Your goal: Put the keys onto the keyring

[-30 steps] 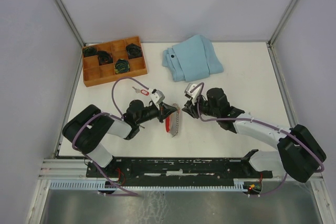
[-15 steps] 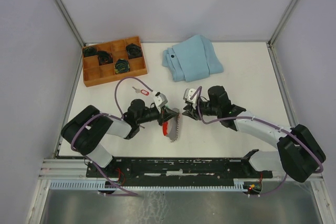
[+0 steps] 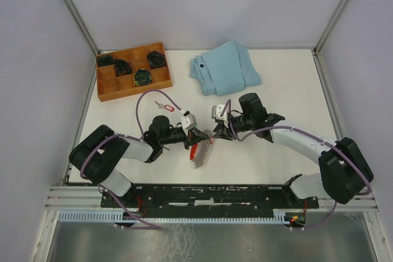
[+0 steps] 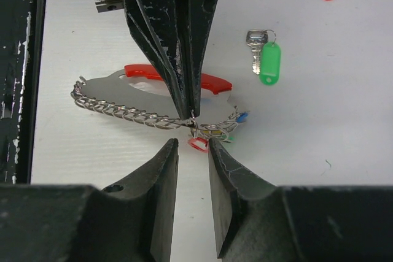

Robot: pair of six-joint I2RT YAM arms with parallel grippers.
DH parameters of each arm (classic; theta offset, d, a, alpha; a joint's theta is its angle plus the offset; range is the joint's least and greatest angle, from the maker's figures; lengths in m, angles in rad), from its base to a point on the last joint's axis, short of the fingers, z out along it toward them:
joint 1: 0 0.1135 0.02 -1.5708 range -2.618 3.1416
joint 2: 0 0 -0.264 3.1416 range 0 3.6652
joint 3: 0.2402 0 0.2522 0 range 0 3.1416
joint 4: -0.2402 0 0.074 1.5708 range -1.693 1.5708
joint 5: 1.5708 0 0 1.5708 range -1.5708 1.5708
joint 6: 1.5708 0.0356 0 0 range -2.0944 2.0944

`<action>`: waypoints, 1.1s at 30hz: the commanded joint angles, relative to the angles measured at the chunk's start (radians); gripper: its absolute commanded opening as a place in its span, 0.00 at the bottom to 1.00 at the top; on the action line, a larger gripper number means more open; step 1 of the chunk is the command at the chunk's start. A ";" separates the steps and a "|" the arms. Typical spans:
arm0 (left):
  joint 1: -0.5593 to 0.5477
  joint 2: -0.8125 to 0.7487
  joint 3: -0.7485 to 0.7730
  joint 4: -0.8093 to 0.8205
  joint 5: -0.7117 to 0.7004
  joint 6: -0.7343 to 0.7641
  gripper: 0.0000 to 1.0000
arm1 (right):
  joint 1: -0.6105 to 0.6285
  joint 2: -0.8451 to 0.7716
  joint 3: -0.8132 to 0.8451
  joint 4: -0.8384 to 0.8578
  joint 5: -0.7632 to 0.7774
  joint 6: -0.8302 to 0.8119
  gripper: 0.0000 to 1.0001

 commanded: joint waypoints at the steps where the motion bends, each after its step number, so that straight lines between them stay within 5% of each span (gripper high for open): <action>1: -0.001 -0.033 0.028 0.033 0.042 0.054 0.03 | -0.002 0.034 0.064 -0.040 -0.061 -0.038 0.34; 22: -0.001 -0.032 0.030 0.046 0.074 0.046 0.03 | -0.001 0.115 0.114 -0.063 -0.101 -0.030 0.26; 33: -0.001 -0.029 0.031 0.048 0.075 0.040 0.03 | -0.001 0.131 0.130 -0.102 -0.115 -0.043 0.08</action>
